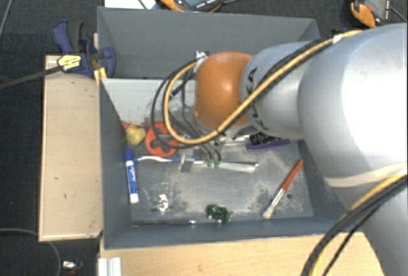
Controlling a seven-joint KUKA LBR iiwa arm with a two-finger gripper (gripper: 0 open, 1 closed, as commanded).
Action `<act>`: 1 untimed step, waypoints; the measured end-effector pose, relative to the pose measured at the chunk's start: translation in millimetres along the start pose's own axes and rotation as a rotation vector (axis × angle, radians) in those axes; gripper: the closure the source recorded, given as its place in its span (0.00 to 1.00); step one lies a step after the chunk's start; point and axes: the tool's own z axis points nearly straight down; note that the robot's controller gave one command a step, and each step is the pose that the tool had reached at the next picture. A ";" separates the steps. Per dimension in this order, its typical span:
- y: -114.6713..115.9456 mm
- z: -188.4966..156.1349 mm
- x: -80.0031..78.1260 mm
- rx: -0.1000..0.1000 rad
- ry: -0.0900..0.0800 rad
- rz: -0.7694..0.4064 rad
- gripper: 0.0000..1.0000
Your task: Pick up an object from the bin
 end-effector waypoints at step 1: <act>-0.4 0.5 0.2 0.001 0.001 0.001 1.00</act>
Offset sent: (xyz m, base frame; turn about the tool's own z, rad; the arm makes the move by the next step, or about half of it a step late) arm 0.0000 -0.0002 0.0744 0.0006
